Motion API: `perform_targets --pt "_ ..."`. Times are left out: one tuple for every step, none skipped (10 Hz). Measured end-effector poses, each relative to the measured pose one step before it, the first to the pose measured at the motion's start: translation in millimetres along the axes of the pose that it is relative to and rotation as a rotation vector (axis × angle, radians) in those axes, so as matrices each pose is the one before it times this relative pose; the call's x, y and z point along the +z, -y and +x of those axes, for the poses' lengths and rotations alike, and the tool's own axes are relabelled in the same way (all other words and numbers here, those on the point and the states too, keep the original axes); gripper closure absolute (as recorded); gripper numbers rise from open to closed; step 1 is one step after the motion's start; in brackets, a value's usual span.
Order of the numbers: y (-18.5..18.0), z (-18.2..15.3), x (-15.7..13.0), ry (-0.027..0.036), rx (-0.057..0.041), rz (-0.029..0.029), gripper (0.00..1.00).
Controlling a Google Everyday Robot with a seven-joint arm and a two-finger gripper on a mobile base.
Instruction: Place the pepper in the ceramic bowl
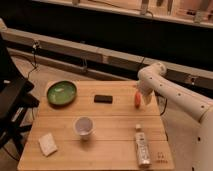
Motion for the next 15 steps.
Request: perform_targets --pt "2.92 -0.94 9.17 -0.00286 -0.01328 -0.02427 0.20" --pt "2.81 -0.56 8.10 -0.00029 -0.00827 -0.01977 0.20" --pt "-0.01 1.01 8.30 0.00135 -0.00299 -0.02440 0.20" --pt "-0.53 0.37 9.69 0.00730 -0.00004 -0.02390 0.20" --pt "0.32 -1.17 8.87 0.01310 0.00121 -0.02317 0.20" --pt "-2.51 0.31 8.85 0.00673 0.00269 -0.01958 0.20" --pt "-2.42 0.81 6.74 0.00400 0.00178 -0.01946 0.20" --pt "-2.57 -0.88 6.22 0.00801 -0.00161 -0.01764 0.24" --pt "-2.33 -2.47 3.72 0.00916 -0.00241 -0.00837 0.31" --pt "-3.52 -1.40 0.65 0.00570 -0.00259 -0.00221 0.42" --pt "-3.98 -1.36 -0.84 0.00203 -0.00456 -0.00067 0.52" --pt "-1.03 1.06 -1.00 0.00200 0.00504 0.00470 0.63" --pt "1.49 -0.72 -1.71 -0.00094 -0.00095 0.00156 0.74" --pt "1.15 -1.91 -2.01 0.00188 -0.00160 0.00022 0.84" --pt "-0.90 -0.23 -1.32 0.00057 -0.00044 -0.00250 0.94"
